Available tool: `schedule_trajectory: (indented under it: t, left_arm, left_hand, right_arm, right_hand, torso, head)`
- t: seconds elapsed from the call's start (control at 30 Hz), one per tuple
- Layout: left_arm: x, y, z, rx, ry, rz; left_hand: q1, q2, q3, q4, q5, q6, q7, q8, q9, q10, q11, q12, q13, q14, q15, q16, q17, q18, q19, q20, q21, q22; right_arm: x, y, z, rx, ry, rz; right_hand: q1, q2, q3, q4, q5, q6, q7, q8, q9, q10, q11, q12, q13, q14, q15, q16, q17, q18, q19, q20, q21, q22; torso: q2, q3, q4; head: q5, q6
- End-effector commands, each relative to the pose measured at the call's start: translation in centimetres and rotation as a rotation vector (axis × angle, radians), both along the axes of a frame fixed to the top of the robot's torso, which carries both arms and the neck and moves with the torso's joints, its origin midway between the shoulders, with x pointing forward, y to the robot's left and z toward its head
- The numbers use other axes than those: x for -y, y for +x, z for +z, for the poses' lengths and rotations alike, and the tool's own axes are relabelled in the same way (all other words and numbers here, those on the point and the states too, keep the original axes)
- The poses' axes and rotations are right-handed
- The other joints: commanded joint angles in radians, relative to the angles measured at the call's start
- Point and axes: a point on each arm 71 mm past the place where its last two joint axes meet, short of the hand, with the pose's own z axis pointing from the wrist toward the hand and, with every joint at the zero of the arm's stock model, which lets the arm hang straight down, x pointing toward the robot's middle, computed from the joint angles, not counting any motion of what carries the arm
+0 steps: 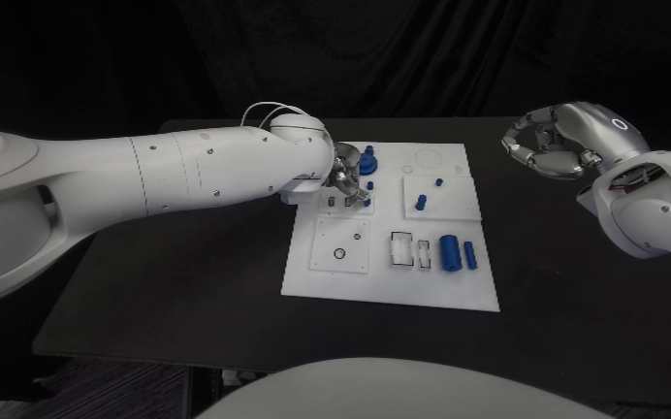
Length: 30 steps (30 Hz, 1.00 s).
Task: Assemble the parts on the task board
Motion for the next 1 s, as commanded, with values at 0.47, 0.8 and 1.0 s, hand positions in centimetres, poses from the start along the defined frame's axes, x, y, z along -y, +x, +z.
schedule_trajectory:
  t: [0.47,0.8,1.0]
  left_arm:
    - [0.0,-0.4,-0.1,-0.103,-0.077,0.070]
    - [-0.5,-0.4,0.0,-0.089,-0.067,0.108]
    - [-0.6,0.0,0.0,-0.069,-0.049,0.159]
  left_hand:
    - [-0.062,-0.044,-0.024,0.038,-0.184,0.026,0.010,-0.021,-0.014,0.103,0.018,0.003,0.262,0.104,0.019,0.003,0.263,0.007,0.014,0.021,-0.021,0.163]
    - [-0.156,-0.029,-0.081,0.039,-0.255,0.066,-0.003,-0.004,0.006,0.103,0.008,0.003,0.262,0.104,0.011,0.003,0.263,0.005,0.023,0.015,-0.015,0.174]
    - [-0.161,-0.013,-0.080,0.034,-0.185,0.074,-0.009,-0.003,0.012,0.103,0.001,0.003,0.262,0.104,0.003,0.003,0.263,0.004,0.028,0.008,-0.012,0.177]
  right_arm:
    - [0.2,0.0,-0.1,-0.008,-0.005,-0.020]
    - [0.1,0.2,-0.2,-0.013,-0.009,-0.020]
    - [0.1,0.2,-0.3,-0.015,-0.010,-0.021]
  right_hand:
    - [0.016,0.001,0.011,-0.007,0.005,-0.004,0.001,0.008,0.005,-0.005,-0.002,-0.003,0.001,-0.007,-0.002,-0.005,0.001,-0.002,-0.002,-0.001,-0.003,0.069]
    - [0.027,-0.001,0.017,-0.014,0.005,-0.005,0.001,0.011,0.009,-0.004,-0.003,-0.002,0.002,-0.006,-0.002,-0.005,0.002,-0.002,0.000,-0.002,-0.003,0.071]
    - [0.029,-0.002,0.018,-0.016,0.005,-0.005,0.001,0.012,0.010,-0.004,-0.003,-0.002,0.002,-0.005,-0.002,-0.004,0.002,-0.002,0.000,-0.002,-0.004,0.071]
  torso:
    - [0.006,-0.0043,0.0002]
    - [0.006,-0.0039,-0.0012]
    - [0.004,-0.0043,0.0000]
  head:
    - [0.001,-0.008]
    - [0.005,-0.008]
    - [0.005,-0.008]
